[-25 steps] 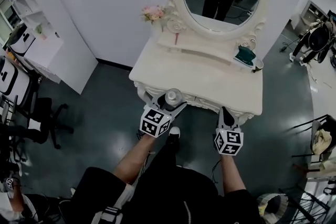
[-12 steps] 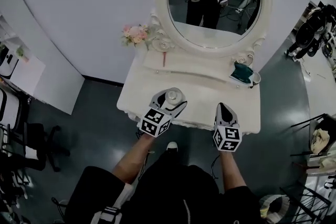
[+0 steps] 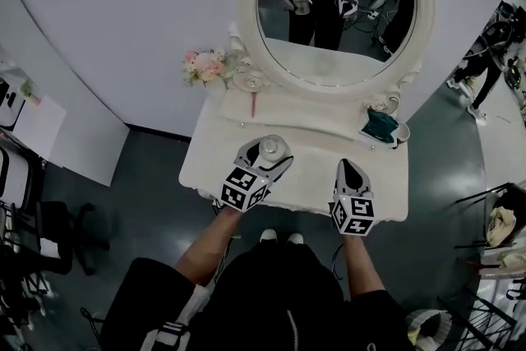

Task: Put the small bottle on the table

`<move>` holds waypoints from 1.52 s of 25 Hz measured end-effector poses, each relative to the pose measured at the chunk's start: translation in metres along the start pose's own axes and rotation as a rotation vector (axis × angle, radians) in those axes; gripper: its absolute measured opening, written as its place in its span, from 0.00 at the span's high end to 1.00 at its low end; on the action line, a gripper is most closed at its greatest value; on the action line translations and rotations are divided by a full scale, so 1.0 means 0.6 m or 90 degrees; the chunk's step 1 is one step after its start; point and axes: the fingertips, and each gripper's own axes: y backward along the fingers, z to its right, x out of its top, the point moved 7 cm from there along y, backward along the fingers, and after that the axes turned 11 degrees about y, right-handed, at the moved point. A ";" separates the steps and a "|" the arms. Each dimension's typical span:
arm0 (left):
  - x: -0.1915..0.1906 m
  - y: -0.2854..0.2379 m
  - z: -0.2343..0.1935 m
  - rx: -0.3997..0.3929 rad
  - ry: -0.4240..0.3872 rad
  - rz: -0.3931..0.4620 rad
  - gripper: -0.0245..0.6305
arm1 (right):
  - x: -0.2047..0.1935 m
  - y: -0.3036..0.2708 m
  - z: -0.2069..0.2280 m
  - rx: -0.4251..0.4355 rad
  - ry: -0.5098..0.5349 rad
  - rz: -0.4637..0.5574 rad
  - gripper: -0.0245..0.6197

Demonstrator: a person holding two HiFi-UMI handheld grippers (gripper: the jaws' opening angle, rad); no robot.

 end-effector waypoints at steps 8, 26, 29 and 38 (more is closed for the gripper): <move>0.015 -0.021 0.005 0.017 0.002 0.009 0.46 | 0.010 -0.023 0.029 0.023 0.008 0.004 0.96; -0.028 0.109 -0.121 0.197 0.031 0.015 0.46 | 0.015 -0.133 -0.079 0.174 0.031 0.000 0.96; -0.050 0.123 -0.141 0.218 0.060 0.020 0.46 | -0.001 -0.142 -0.092 0.194 0.037 -0.019 0.96; -0.150 0.126 -0.186 0.256 0.106 -0.027 0.46 | -0.061 -0.166 -0.120 0.233 0.041 -0.089 0.96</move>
